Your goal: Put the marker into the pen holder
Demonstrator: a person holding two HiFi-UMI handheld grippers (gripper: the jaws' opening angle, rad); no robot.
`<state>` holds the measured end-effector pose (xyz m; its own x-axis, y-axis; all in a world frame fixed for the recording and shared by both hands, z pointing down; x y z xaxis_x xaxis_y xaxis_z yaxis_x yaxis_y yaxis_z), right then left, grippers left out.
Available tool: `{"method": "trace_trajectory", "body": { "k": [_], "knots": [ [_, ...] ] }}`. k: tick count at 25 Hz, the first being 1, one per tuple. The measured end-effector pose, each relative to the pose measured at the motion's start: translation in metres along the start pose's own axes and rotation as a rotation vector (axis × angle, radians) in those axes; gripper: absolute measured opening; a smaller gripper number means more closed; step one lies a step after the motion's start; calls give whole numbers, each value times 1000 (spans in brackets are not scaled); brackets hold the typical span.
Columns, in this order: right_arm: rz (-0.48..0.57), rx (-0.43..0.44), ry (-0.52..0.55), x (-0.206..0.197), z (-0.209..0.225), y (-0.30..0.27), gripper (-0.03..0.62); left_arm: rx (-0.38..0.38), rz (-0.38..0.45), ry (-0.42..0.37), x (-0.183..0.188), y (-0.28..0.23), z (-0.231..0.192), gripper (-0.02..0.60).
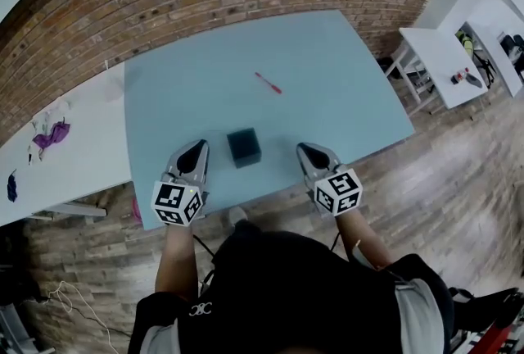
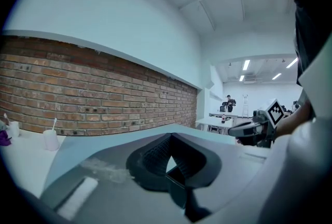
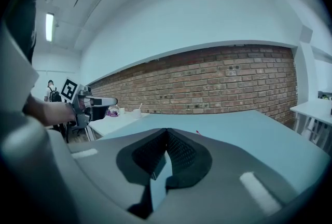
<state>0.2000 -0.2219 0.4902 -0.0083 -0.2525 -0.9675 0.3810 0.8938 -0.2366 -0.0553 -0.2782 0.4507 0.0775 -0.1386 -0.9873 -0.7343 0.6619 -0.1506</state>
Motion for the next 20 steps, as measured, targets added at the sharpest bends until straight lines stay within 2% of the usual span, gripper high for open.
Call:
{"method": "trace_trajectory", "body": {
  "k": [6,10,15,20],
  "knots": [
    [-6,-33,9,19,-4,-49,8,-31,2,6,7,-17,-53,6],
    [-35,-128,-12,25,6,-69,8,-63,14,40,8,-26,-82,6],
    [-55,-215,-20,30,19,-73,8,-113,9,44,3,-39,-97,6],
    [-60,-236,-33,33,28,-75,8,-123,-2,73,-6,-44,-98,6]
  ]
}}
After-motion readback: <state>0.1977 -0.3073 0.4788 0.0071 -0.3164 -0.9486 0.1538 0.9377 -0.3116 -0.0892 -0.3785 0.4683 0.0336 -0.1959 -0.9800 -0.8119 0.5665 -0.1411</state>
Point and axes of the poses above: the fingertips, and each gripper's own axes: y backward along the fingers, z to its right, x out of its top, the point moved 3 cm from there along y, backward along the fingers, and after that the axes turned 4 degrees about -x, right-handed, at the moved point
